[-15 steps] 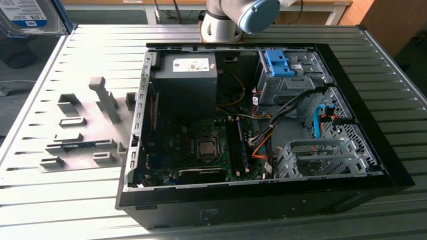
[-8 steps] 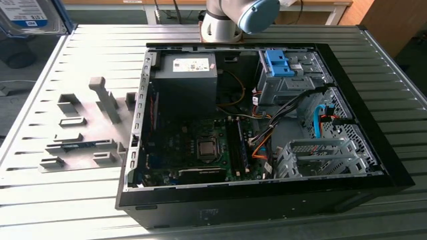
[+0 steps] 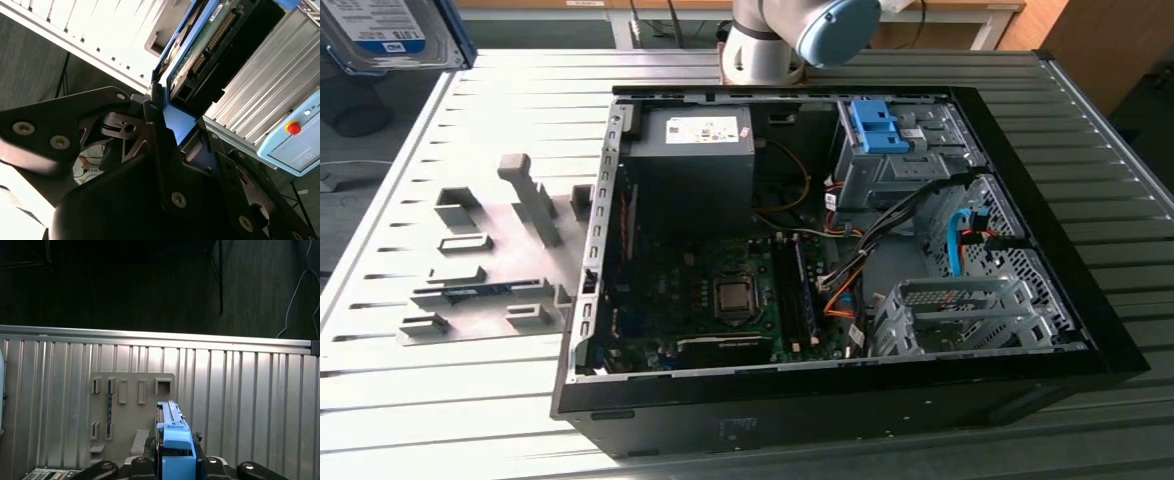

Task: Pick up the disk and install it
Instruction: 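Pick up the disk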

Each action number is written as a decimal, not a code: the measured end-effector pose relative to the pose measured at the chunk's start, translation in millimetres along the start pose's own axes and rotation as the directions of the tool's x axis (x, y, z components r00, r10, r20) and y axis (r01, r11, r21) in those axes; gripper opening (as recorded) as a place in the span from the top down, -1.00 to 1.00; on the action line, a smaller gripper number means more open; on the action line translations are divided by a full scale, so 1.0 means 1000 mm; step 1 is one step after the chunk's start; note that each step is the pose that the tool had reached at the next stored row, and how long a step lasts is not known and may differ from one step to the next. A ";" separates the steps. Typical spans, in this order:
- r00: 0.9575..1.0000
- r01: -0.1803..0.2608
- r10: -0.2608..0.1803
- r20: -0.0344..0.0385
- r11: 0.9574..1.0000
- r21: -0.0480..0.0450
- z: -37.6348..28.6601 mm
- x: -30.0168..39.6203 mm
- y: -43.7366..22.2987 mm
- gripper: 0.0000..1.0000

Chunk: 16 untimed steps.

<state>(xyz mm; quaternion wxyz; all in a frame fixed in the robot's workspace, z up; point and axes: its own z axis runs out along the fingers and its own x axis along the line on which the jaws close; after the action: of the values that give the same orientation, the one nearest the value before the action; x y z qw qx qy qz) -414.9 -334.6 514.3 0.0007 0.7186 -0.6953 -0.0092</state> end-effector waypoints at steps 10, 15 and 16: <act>1.000 0.000 0.000 0.000 1.000 0.000 0.0001 0.0004 -0.0125 0.27; 1.000 0.000 0.000 0.000 1.000 0.000 0.0003 0.0005 -0.0163 0.27; 1.000 0.000 0.000 0.000 1.000 0.000 0.0003 0.0006 -0.0171 0.27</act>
<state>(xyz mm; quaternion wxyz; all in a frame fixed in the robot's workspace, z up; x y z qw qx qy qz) -397.9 -334.6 513.8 0.0007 0.7186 -0.6953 -0.0092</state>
